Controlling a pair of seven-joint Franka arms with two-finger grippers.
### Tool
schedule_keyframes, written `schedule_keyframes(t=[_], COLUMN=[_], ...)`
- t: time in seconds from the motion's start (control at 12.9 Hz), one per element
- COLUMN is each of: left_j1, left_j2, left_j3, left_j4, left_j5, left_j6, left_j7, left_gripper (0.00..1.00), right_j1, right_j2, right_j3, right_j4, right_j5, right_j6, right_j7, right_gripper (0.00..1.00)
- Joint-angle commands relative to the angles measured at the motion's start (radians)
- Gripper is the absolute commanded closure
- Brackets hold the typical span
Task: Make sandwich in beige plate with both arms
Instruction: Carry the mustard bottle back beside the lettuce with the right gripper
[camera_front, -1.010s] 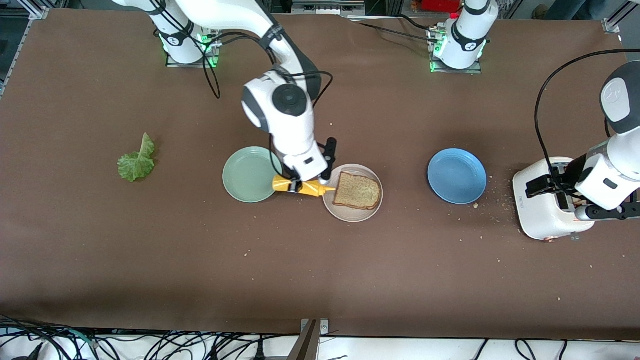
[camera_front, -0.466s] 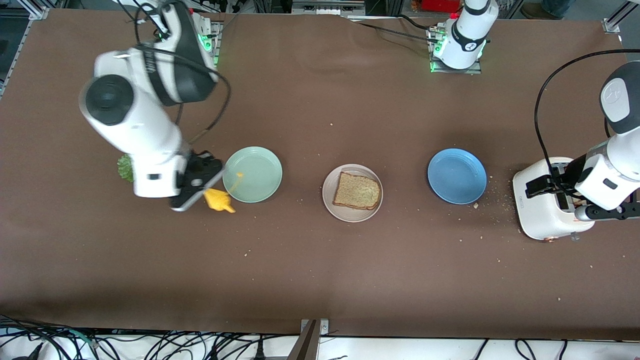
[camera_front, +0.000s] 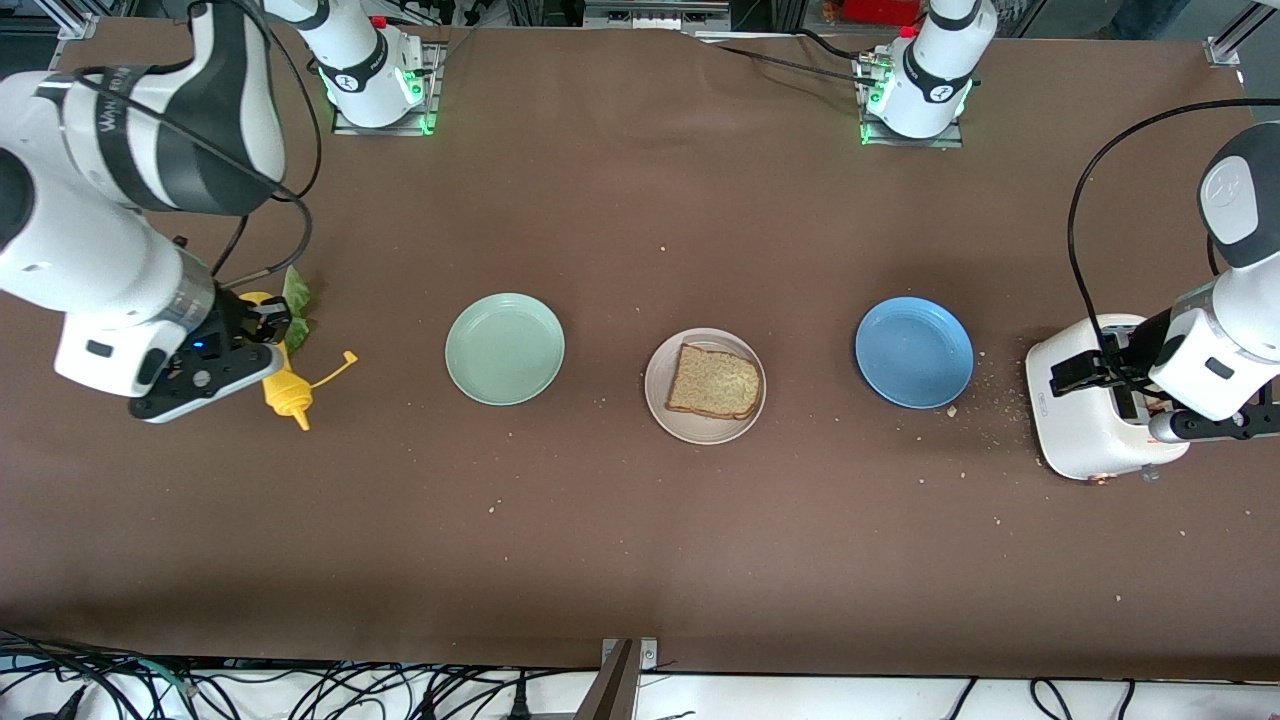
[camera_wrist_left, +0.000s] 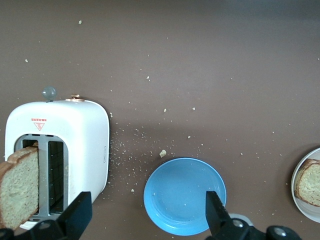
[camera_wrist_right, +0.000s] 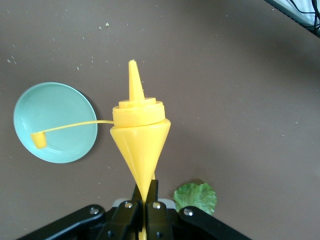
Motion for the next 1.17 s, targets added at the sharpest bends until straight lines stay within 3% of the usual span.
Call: schedule_keyframes(t=[0.0,0.62,0.93,1.09], left_j1=[-0.005,-0.005,-0.005,-0.005], left_j2=[-0.006,-0.006,-0.004,-0.001], left_j3=[-0.004,-0.004,-0.004,-0.004], left_j4=[-0.001,-0.001,-0.001,-0.001], left_j5=[0.037,0.037,0.037,0.037], left_j6=[-0.008,-0.008,-0.008,-0.008], left_j7=[-0.016,-0.016,-0.017,-0.017], left_gripper=[0.0,0.0,0.0,0.0], right_j1=[0.01,0.008,-0.015,-0.065], right_j2=[-0.046,-0.115,-0.106,-0.044], right_j3=[-0.06,-0.228,-0.262,-0.262], right_j4=[-0.055,-0.388,-0.565,-0.593], right_j5=[0.121,0.556,0.727,0.814], right_j6=[0.009,0.012,-0.012,-0.08], right_j7=[-0.167,-1.057,-1.43,-1.624], right_gripper=[1.0,1.0,1.0,1.0])
